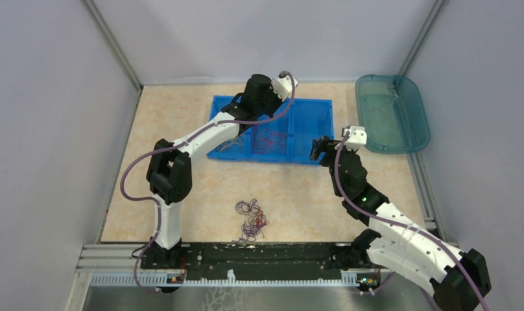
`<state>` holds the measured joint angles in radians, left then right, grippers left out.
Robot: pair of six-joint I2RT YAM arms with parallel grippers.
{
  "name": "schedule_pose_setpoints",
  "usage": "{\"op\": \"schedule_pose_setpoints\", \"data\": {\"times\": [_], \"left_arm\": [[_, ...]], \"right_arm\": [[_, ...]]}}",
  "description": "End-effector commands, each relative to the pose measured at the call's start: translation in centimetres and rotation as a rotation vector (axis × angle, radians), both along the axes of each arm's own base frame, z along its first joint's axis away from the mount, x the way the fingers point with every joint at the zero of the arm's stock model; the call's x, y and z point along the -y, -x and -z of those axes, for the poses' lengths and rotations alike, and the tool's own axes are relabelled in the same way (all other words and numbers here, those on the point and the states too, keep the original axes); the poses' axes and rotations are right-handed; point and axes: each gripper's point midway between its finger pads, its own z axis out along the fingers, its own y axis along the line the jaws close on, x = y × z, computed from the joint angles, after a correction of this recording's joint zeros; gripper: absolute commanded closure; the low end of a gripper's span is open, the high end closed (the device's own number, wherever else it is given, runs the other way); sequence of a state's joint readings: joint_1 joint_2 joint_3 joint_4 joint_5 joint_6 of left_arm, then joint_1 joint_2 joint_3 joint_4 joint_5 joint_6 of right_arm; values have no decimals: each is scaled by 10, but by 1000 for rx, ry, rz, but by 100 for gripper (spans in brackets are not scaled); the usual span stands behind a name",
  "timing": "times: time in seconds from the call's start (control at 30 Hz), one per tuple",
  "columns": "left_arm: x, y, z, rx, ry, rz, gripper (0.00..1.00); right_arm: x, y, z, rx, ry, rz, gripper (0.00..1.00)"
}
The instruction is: Untangle the cables
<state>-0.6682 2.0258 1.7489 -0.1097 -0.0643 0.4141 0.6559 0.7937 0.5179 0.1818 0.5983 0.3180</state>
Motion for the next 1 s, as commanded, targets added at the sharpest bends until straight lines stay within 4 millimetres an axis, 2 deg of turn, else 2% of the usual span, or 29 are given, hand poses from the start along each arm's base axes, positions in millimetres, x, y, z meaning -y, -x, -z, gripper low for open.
{"op": "schedule_pose_setpoints", "data": {"times": [0.0, 0.1, 0.23, 0.33, 0.47, 0.6, 0.7, 0.77, 0.83, 0.9, 0.97], "left_arm": [[15, 8, -7, -9, 80, 47, 93], [19, 7, -10, -9, 78, 67, 61], [12, 11, -21, -21, 65, 85, 39], [-2, 15, -31, -34, 63, 87, 30], [-28, 21, -60, -33, 102, 74, 26], [-52, 41, -87, -42, 128, 106, 23], [-69, 68, -97, -81, 149, 184, 14], [-80, 92, -97, -113, 151, 252, 11], [-92, 119, -83, -153, 123, 311, 10], [-105, 147, -79, -150, 93, 370, 9], [-116, 169, -65, -174, 60, 401, 9]], "right_arm": [[2, 1, -16, 34, -32, 3, 28], [4, 2, -17, 34, -22, 5, 28], [2, 3, -15, 25, -14, -10, 26], [-1, 2, -16, 19, -16, -22, 26], [-8, 3, -19, 14, -12, -60, 26], [-25, 2, -11, -30, 10, -140, 25], [-56, 6, 4, -74, 13, -302, 25], [-83, 16, 22, -125, 9, -445, 26], [-116, 35, 39, -158, 33, -602, 26], [-145, 58, 55, -182, 75, -740, 26], [-170, 80, 70, -217, 89, -862, 27]]}}
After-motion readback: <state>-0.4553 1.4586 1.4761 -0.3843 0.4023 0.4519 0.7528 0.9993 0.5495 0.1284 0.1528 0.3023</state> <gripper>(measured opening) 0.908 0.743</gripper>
